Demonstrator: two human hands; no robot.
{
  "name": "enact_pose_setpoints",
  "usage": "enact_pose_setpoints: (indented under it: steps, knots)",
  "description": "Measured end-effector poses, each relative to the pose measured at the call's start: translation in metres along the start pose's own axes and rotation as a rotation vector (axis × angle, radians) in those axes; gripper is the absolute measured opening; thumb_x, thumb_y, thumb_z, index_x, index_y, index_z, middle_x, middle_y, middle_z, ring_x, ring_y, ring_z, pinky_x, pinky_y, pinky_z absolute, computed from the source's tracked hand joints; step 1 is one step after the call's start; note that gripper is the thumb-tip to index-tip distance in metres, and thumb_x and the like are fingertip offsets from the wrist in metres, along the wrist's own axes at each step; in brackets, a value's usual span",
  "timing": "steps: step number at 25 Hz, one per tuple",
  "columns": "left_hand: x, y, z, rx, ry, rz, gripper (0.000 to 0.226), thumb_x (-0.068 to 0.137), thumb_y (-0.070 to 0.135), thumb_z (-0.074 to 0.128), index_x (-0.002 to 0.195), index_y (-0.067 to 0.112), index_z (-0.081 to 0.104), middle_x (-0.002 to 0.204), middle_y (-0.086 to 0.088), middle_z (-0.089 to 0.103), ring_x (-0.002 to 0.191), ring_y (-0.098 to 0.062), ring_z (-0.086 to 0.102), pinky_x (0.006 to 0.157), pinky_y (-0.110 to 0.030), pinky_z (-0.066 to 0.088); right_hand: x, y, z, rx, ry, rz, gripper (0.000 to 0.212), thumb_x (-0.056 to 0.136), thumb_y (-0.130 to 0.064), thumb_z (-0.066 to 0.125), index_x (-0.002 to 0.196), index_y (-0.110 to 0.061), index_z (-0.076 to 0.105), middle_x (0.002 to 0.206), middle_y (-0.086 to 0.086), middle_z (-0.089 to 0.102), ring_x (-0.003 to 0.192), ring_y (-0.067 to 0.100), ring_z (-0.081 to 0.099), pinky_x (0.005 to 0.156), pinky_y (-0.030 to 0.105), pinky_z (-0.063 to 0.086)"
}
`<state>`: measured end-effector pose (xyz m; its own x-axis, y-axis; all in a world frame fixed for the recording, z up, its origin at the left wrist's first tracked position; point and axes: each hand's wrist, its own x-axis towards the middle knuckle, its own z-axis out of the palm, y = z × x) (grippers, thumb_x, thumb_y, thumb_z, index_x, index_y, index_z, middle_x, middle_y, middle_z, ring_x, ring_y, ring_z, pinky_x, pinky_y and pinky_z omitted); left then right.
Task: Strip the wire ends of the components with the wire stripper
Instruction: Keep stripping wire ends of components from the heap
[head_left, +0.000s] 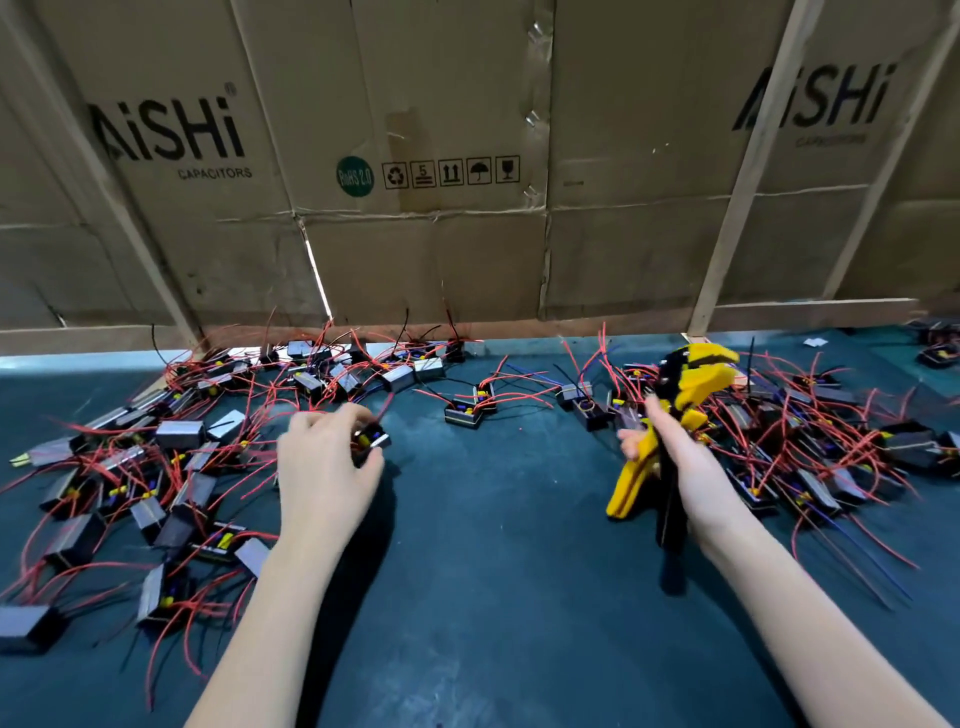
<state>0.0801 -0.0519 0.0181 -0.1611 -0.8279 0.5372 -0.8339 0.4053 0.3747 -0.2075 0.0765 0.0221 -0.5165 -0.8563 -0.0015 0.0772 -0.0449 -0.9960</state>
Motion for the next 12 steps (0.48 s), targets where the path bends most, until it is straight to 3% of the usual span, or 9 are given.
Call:
enact_pose_setpoints:
  steps: [3,5,7,10,12]
  knots:
    - [-0.010,0.022,0.000,-0.221,-0.163,0.220,0.036,0.077,0.019,0.081,0.109,0.021,0.065,0.095,0.007,0.069,0.089,-0.019,0.062,0.080,-0.033,0.050,0.003,0.000,-0.018,-0.251,0.288,-0.145,0.057,0.087,-0.063,0.054,0.067,-0.010,0.059,0.073,0.010,0.064,0.077,0.027,0.056,0.081,0.031,0.042]
    - [-0.017,0.035,0.005,-0.338,-0.348,0.327,0.043,0.078,0.024,0.080,0.117,0.025,0.063,0.097,0.014,0.065,0.089,-0.012,0.063,0.083,-0.028,0.049,0.001,0.001,-0.022,-0.391,0.345,-0.181,0.066,0.083,-0.070,0.053,0.070,-0.006,0.061,0.072,0.013,0.063,0.076,0.029,0.057,0.073,0.029,0.042]
    - [-0.023,0.044,0.012,-0.307,-0.476,0.363,0.036,0.081,0.028,0.075,0.115,0.028,0.065,0.099,0.015,0.061,0.096,-0.010,0.060,0.088,-0.030,0.048,-0.001,0.001,-0.018,-0.458,0.349,-0.236,0.063,0.083,-0.071,0.053,0.066,-0.010,0.058,0.076,0.012,0.061,0.078,0.027,0.056,0.073,0.034,0.038]
    - [-0.028,0.051,0.019,-0.168,-0.441,0.307,0.028,0.086,0.052,0.064,0.108,0.034,0.067,0.102,0.014,0.059,0.104,-0.007,0.053,0.087,-0.029,0.045,-0.003,0.002,-0.009,-0.741,0.375,-0.495,0.042,0.087,-0.053,0.056,0.077,-0.013,0.064,0.100,0.011,0.054,0.097,0.025,0.052,0.087,0.030,0.037]
    - [-0.029,0.053,0.022,-0.095,-0.390,0.301,0.033,0.089,0.059,0.055,0.106,0.033,0.067,0.103,0.014,0.060,0.105,-0.008,0.051,0.086,-0.027,0.042,-0.006,0.000,-0.003,-0.719,0.363,-0.676,0.037,0.091,-0.040,0.062,0.085,-0.004,0.065,0.103,0.011,0.053,0.097,0.025,0.052,0.090,0.031,0.041]
